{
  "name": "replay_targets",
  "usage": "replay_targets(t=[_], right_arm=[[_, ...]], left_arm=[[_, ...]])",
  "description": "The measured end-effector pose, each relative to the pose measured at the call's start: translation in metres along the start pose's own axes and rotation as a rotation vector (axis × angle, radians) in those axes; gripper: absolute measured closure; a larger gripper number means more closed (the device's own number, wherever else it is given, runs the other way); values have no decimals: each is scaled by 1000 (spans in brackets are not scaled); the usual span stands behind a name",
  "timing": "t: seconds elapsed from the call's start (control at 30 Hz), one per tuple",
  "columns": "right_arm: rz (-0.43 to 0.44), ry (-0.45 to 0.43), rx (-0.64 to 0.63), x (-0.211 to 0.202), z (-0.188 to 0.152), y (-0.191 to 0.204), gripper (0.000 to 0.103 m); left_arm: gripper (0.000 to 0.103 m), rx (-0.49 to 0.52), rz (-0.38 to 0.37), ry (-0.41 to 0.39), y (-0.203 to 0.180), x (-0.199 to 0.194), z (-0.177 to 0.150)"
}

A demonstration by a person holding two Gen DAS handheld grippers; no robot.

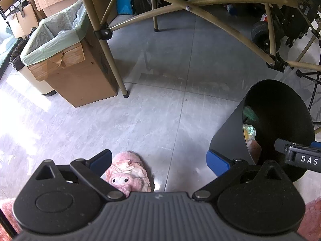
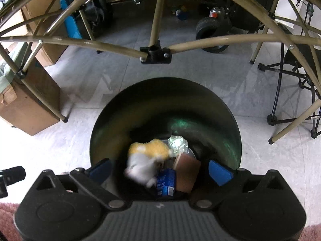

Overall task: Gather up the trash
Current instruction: 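Lower the plush toy into the bin and open the right tool, then raise both tools back up over the table toward the cloths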

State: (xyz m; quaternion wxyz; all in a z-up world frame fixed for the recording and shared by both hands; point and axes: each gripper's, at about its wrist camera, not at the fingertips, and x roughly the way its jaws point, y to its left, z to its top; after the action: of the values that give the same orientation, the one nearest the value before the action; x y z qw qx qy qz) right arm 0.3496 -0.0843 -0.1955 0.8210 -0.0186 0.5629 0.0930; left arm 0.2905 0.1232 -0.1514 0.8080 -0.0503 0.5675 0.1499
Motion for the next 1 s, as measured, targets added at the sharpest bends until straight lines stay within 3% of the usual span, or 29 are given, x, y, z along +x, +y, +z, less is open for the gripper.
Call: replay_targets(t=[0.57, 1.0], right_arm=[[15, -15, -9, -7, -2, -1, 0], [29, -68, 9, -28, -5, -9, 0]], left_arm=[[1, 13, 2, -1, -3, 1, -1], [0, 17, -42, -63, -8, -17, -2]])
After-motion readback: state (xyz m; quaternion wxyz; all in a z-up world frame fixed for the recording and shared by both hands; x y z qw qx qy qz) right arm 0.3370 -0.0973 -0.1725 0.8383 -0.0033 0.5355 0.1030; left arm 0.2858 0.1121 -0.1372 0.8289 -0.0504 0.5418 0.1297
